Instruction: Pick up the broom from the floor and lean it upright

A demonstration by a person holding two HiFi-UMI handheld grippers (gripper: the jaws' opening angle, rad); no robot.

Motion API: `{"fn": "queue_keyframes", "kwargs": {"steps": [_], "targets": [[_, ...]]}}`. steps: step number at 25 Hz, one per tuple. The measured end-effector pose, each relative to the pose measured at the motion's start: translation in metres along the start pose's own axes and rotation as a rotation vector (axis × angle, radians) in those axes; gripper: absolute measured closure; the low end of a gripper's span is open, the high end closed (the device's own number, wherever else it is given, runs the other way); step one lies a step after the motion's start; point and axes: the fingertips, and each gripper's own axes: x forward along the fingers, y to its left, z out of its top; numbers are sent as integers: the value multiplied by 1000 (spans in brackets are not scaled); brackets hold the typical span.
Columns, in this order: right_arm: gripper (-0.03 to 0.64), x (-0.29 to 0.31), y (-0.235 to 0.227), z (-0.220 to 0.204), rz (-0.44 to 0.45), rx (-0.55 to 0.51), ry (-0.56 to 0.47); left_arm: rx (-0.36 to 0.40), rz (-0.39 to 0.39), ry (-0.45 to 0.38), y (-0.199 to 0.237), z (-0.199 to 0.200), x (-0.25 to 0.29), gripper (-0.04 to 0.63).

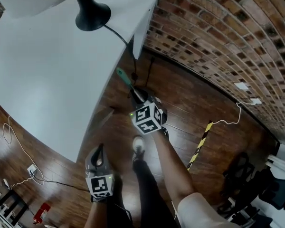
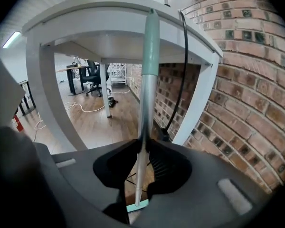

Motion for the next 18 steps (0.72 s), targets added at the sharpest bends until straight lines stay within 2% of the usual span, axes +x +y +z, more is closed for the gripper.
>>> {"fn": "queue_keyframes", "kwargs": {"steps": [7, 12, 18], "targets": [[514, 20, 5, -1, 23, -39, 29, 3, -25, -1, -16, 3, 10, 595], [503, 21, -2, -4, 3, -84, 24, 6, -52, -1, -26, 0, 12, 595], [477, 21, -5, 1, -20, -126, 23, -17, -20, 4, -14, -6, 4, 595]]}}
